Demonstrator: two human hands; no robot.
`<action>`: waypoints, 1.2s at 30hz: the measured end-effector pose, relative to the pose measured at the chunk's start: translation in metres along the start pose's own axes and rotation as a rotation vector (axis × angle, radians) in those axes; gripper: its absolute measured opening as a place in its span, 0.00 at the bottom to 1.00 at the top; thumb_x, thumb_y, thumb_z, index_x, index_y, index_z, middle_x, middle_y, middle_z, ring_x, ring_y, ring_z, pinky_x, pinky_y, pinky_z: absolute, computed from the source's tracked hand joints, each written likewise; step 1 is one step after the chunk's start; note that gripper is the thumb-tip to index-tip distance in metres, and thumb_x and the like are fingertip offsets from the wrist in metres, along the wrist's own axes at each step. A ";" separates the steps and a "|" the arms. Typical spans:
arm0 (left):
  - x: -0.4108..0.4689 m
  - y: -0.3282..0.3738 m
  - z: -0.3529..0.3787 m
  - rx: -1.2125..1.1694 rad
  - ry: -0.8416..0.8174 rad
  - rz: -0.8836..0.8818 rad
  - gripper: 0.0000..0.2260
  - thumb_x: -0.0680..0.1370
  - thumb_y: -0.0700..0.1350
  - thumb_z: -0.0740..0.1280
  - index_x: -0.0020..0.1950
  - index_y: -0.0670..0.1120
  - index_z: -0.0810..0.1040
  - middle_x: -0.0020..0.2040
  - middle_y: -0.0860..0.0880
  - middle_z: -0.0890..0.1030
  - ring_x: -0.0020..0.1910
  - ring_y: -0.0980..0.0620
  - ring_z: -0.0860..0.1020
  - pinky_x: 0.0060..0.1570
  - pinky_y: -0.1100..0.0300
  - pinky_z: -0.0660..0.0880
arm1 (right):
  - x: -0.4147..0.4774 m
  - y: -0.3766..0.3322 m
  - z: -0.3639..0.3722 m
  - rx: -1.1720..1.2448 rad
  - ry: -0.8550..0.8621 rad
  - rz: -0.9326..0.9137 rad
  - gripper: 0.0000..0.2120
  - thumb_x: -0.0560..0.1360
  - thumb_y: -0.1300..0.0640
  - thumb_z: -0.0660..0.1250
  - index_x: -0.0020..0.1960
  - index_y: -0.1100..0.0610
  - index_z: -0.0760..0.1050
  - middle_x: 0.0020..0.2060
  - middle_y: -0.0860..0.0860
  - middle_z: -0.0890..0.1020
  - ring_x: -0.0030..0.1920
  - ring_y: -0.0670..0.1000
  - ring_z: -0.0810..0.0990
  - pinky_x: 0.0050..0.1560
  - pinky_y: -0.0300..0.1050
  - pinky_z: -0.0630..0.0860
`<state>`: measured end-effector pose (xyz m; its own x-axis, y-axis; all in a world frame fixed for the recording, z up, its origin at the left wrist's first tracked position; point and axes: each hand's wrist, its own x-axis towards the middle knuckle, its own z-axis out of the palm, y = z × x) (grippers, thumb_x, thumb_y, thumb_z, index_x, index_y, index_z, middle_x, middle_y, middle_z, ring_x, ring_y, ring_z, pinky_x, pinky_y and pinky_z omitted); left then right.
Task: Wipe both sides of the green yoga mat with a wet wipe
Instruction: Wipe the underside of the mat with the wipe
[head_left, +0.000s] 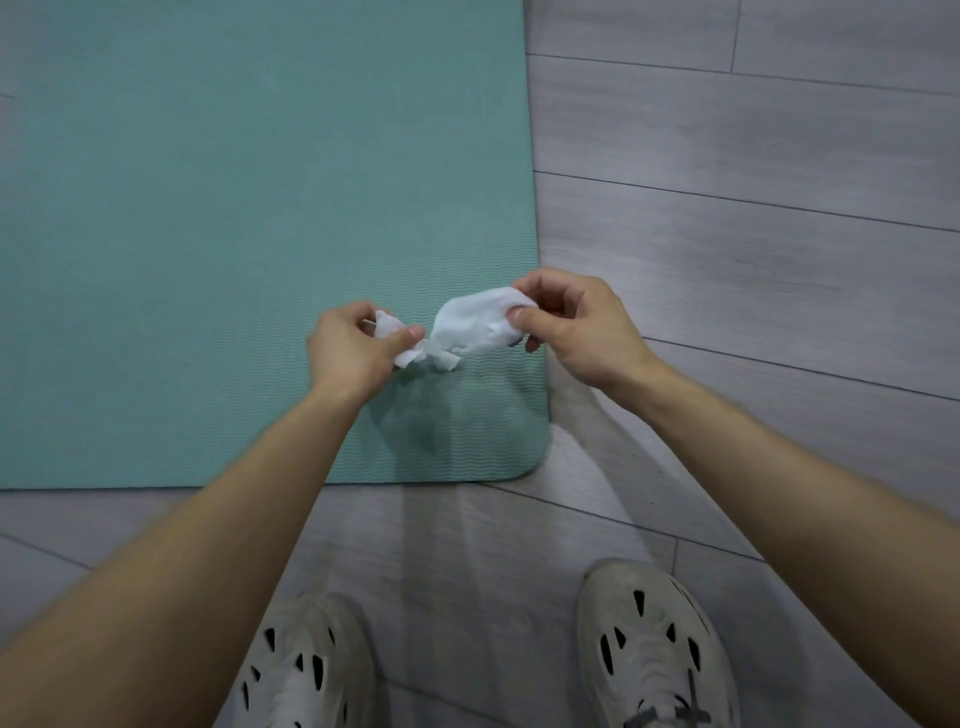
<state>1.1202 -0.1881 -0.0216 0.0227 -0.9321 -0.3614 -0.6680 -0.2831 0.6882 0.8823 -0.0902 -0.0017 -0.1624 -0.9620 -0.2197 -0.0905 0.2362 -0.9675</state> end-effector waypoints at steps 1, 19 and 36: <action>-0.001 0.001 -0.002 0.014 0.030 -0.005 0.15 0.67 0.54 0.85 0.42 0.48 0.83 0.39 0.49 0.86 0.38 0.45 0.85 0.42 0.45 0.85 | -0.001 -0.004 0.000 0.036 0.007 -0.021 0.04 0.81 0.63 0.71 0.53 0.59 0.84 0.45 0.62 0.85 0.43 0.52 0.81 0.45 0.49 0.80; -0.023 0.038 0.001 -0.478 -0.719 -0.131 0.23 0.78 0.53 0.72 0.67 0.39 0.80 0.61 0.40 0.85 0.57 0.44 0.85 0.59 0.48 0.82 | 0.014 -0.010 -0.002 -0.396 -0.157 0.128 0.12 0.76 0.50 0.77 0.42 0.58 0.84 0.28 0.45 0.75 0.29 0.44 0.70 0.36 0.44 0.69; -0.009 0.021 -0.001 -0.175 -0.525 0.092 0.04 0.78 0.35 0.75 0.52 0.41 0.85 0.45 0.45 0.86 0.42 0.52 0.84 0.47 0.58 0.81 | 0.009 0.006 -0.009 -0.065 -0.200 0.328 0.17 0.69 0.62 0.83 0.54 0.57 0.81 0.45 0.54 0.87 0.41 0.48 0.85 0.42 0.43 0.78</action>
<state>1.1068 -0.1864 -0.0031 -0.4334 -0.7298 -0.5287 -0.5150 -0.2809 0.8098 0.8714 -0.0961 -0.0081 0.0016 -0.8399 -0.5427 -0.1284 0.5380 -0.8331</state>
